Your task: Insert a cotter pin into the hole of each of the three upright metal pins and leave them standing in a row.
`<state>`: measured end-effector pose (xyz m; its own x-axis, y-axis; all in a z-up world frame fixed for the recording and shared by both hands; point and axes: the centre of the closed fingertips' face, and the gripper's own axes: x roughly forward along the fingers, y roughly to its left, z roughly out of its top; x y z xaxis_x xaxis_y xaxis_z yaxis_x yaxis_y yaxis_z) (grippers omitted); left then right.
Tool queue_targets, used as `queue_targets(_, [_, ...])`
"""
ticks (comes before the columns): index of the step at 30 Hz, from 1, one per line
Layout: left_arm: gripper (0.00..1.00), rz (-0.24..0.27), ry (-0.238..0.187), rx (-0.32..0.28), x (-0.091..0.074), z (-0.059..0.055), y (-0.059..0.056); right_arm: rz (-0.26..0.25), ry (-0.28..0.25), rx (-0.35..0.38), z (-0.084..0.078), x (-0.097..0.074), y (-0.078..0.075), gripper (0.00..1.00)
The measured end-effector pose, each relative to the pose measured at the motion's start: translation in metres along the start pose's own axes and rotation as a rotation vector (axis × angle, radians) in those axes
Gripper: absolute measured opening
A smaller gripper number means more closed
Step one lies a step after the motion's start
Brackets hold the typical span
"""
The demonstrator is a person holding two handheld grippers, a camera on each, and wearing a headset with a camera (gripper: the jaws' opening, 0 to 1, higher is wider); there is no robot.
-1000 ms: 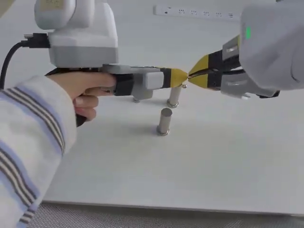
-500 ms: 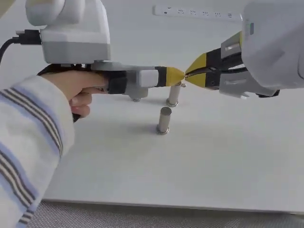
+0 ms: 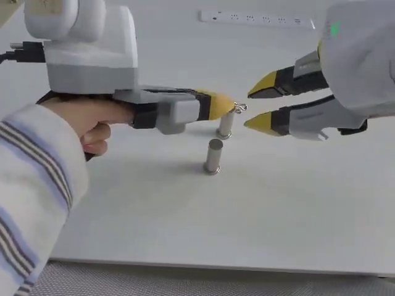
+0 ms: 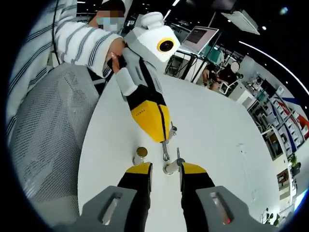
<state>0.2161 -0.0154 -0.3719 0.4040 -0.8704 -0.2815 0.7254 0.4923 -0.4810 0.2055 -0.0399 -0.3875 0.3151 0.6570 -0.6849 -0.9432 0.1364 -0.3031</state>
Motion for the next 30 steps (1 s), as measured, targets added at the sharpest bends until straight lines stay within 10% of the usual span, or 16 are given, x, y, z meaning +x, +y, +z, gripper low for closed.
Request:
queue_targets(12, [0.00,-0.109,0.021,0.323,-0.003,-0.006,-0.042,0.108,-0.100,0.153,0.008,-0.003,0.017,0.09])
queue_targets(30, [0.00,-0.145,0.151,0.475,0.000,-0.027,-0.047,0.180,-0.091,0.161,0.007,-0.009,0.039,0.00])
